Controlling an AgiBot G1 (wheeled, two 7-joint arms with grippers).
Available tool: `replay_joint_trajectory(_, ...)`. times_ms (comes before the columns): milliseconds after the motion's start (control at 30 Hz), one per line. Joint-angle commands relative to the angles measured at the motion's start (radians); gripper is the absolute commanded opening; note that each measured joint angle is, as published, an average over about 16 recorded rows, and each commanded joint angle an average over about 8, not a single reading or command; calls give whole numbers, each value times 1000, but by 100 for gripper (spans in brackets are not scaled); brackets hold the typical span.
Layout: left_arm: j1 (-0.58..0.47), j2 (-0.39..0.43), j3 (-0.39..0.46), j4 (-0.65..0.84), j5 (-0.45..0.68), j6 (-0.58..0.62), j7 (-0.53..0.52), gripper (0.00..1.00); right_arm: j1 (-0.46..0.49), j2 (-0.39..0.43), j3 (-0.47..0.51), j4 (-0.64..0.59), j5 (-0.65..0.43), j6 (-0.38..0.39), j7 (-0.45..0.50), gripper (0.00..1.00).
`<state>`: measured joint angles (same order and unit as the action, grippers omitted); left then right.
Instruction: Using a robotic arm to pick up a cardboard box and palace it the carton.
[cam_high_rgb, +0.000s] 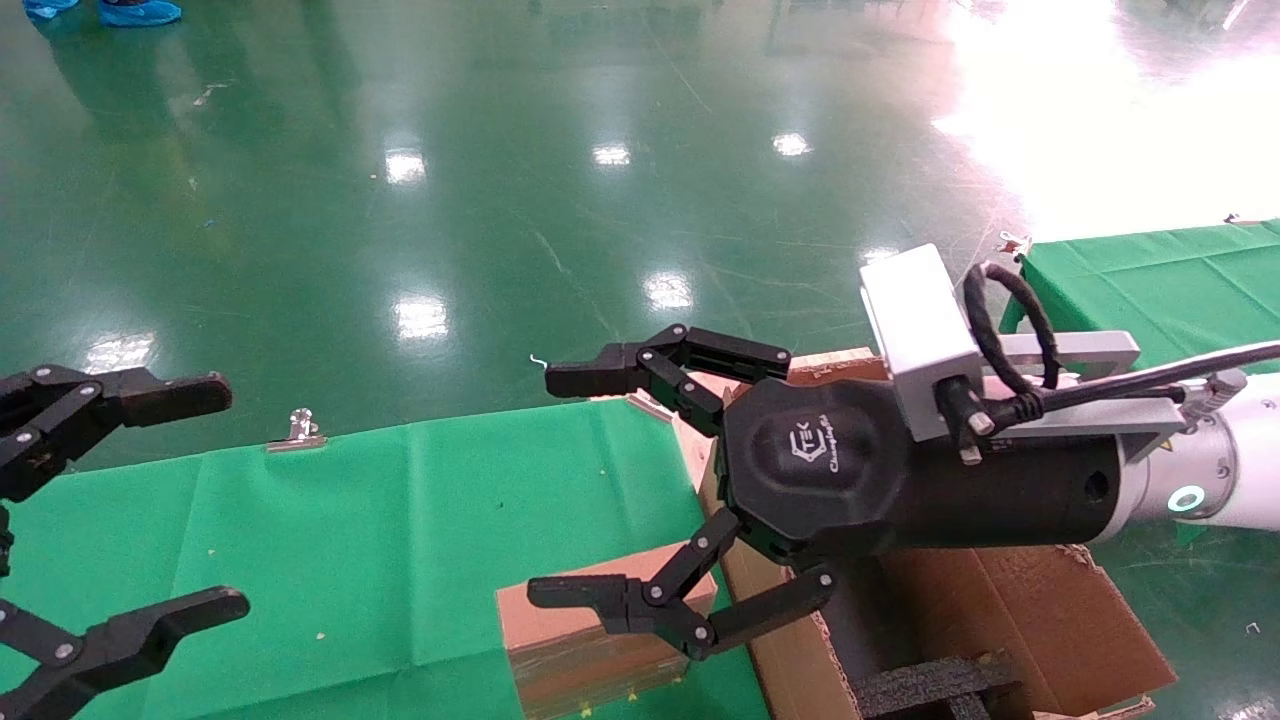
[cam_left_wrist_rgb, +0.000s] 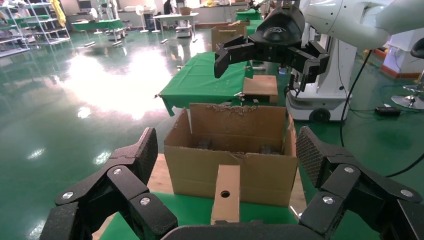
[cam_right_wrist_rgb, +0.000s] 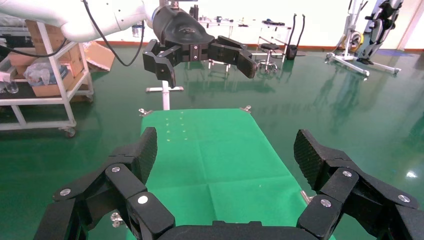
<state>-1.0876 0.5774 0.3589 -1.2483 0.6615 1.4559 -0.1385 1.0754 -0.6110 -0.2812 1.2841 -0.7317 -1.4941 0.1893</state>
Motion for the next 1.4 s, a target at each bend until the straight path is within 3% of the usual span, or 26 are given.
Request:
replay_joint_trajectory(33,0,0,0,0,0,0,0,100,0,0,0,0,0,0,0,100)
replay_joint_trajectory(433,0,0,0,0,0,0,0,97,0,0,0,0,0,0,0,100)
replay_joint_trajectory(467,0,0,0,0,0,0,0,90,0,0,0,0,0,0,0,100)
replay_joint_trajectory(667,0,0,0,0,0,0,0,15,0,0,0,0,0,0,0,100)
replay_joint_trajectory(733,0,0,0,0,0,0,0,0,0,0,0,0,0,0,0,100)
replay_joint_trajectory(1133,0,0,0,0,0,0,0,0,3,-2,-7,-2,-12,2,4,100)
replay_joint_trajectory(1400,0,0,0,0,0,0,0,0,52,-15,-67,-11,-136,-7,17,100)
